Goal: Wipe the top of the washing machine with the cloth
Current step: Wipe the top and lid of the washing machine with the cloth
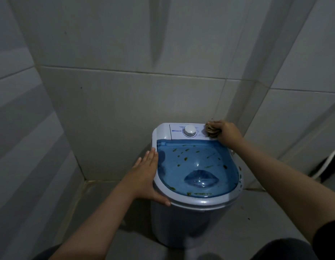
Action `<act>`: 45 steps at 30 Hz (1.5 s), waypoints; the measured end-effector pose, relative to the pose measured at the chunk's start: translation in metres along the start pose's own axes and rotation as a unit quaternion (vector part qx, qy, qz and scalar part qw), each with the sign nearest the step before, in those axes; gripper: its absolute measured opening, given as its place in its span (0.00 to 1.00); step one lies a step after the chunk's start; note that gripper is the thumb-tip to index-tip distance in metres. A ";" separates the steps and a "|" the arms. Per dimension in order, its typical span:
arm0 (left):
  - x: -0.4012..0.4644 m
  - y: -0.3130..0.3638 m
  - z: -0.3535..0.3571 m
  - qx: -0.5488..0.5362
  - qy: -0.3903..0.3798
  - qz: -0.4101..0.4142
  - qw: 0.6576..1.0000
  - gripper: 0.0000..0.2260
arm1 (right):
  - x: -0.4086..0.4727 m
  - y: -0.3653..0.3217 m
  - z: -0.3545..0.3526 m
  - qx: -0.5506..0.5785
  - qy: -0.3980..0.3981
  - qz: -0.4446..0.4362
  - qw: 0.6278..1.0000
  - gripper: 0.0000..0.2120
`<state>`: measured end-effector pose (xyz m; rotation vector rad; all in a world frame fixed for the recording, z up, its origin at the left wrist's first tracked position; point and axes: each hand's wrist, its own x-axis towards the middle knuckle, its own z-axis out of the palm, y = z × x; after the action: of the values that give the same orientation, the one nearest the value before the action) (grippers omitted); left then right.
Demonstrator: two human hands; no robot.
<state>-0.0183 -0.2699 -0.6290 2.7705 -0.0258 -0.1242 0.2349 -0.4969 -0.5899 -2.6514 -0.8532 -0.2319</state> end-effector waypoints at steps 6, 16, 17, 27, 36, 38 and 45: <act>0.003 0.007 0.000 -0.004 -0.032 -0.013 0.999 0.71 | -0.027 0.005 -0.013 -0.023 -0.015 0.015 1.000 0.29; 0.004 0.012 0.001 -0.006 -0.040 -0.030 0.999 0.72 | -0.065 0.003 -0.021 -0.010 -0.037 0.062 0.997 0.25; 0.004 0.012 0.002 -0.006 -0.039 -0.030 0.999 0.72 | -0.070 0.004 -0.021 -0.005 -0.036 0.071 0.997 0.25; 0.004 0.012 0.003 -0.012 -0.038 -0.029 0.999 0.74 | -0.134 0.004 -0.021 0.009 0.001 0.083 0.997 0.23; 0.005 0.011 0.003 -0.005 -0.036 -0.033 0.999 0.74 | -0.180 -0.027 -0.024 0.000 0.052 0.085 0.995 0.25; 0.005 0.011 0.003 -0.003 -0.038 -0.034 0.999 0.74 | -0.190 -0.035 -0.023 -0.003 0.063 0.089 0.994 0.25; 0.004 0.012 0.003 0.003 -0.040 -0.034 0.999 0.73 | -0.220 -0.072 -0.017 -0.055 0.006 0.122 0.991 0.28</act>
<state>-0.0144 -0.2820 -0.6276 2.7728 0.0476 -0.2535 0.0143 -0.5666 -0.6108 -2.8210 -0.5190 -0.2390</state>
